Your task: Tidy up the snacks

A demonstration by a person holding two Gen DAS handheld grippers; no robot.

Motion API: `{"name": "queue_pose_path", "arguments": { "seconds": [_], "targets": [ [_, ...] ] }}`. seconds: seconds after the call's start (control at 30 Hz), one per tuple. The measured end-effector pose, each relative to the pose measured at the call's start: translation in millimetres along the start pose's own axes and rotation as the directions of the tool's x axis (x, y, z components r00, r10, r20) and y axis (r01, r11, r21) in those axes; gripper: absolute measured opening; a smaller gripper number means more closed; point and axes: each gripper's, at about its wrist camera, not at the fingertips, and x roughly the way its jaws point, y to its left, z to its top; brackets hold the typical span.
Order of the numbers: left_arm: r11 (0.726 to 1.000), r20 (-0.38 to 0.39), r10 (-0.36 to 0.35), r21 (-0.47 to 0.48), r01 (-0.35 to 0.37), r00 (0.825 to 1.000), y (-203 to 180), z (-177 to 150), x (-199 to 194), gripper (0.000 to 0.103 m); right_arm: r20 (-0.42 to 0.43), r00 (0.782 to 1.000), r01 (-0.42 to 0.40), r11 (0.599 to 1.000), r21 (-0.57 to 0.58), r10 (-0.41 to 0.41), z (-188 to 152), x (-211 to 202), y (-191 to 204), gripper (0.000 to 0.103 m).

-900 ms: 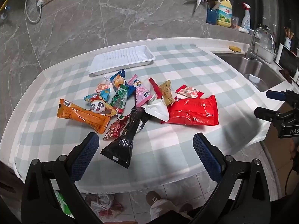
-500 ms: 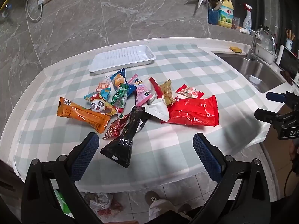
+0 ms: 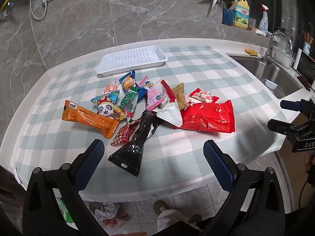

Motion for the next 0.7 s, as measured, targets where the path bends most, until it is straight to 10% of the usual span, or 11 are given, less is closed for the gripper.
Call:
{"name": "queue_pose_path", "arguments": {
  "seconds": [0.7],
  "targets": [
    [1.0, -0.015, 0.01, -0.018, -0.011, 1.0, 5, 1, 7, 0.102, -0.021, 1.0, -0.023, 0.999, -0.032, 0.022, 4, 11, 12, 0.103]
  ]
}}
